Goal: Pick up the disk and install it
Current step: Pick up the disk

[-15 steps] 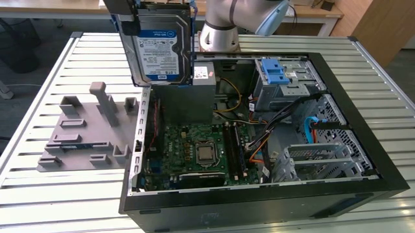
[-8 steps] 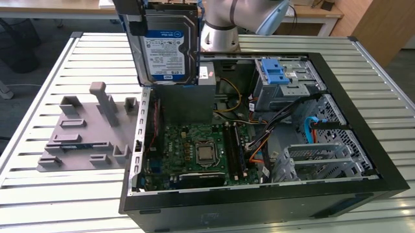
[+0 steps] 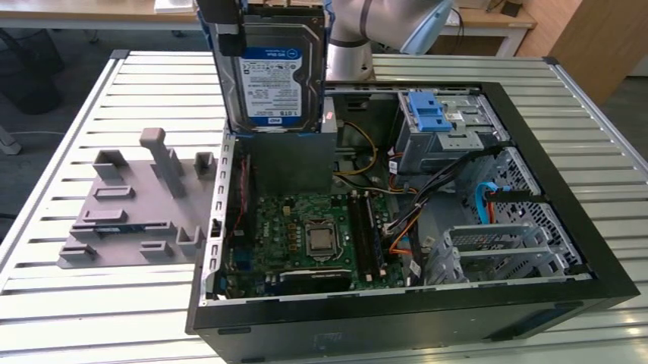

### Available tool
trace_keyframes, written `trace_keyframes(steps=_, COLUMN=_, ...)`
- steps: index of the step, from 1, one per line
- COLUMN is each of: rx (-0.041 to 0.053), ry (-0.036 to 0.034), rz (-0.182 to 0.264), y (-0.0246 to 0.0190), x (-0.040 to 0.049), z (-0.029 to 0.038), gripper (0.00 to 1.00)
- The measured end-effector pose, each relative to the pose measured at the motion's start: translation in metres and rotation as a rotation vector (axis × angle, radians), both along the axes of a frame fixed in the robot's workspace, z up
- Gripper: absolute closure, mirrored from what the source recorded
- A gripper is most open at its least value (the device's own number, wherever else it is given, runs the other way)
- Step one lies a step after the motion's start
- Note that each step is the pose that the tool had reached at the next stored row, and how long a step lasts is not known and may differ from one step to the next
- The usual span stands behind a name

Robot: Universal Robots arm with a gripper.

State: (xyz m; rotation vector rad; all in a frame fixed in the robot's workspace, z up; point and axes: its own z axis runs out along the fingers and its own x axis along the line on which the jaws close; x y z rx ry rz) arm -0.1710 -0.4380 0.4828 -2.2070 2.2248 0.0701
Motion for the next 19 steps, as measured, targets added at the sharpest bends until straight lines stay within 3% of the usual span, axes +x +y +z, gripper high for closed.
trace_keyframes(steps=7, rx=0.0001, ry=0.0, rz=0.0, y=-0.0002, x=0.002, z=-0.0001, gripper=0.64)
trace_keyframes(steps=12, rx=0.0, ry=0.0, rz=0.0, y=-0.0062, x=0.004, z=-0.0007, gripper=0.64)
trace_keyframes(steps=19, rx=0.0, ry=0.0, rz=0.0, y=-0.009, x=0.024, z=-0.0014, gripper=0.64)
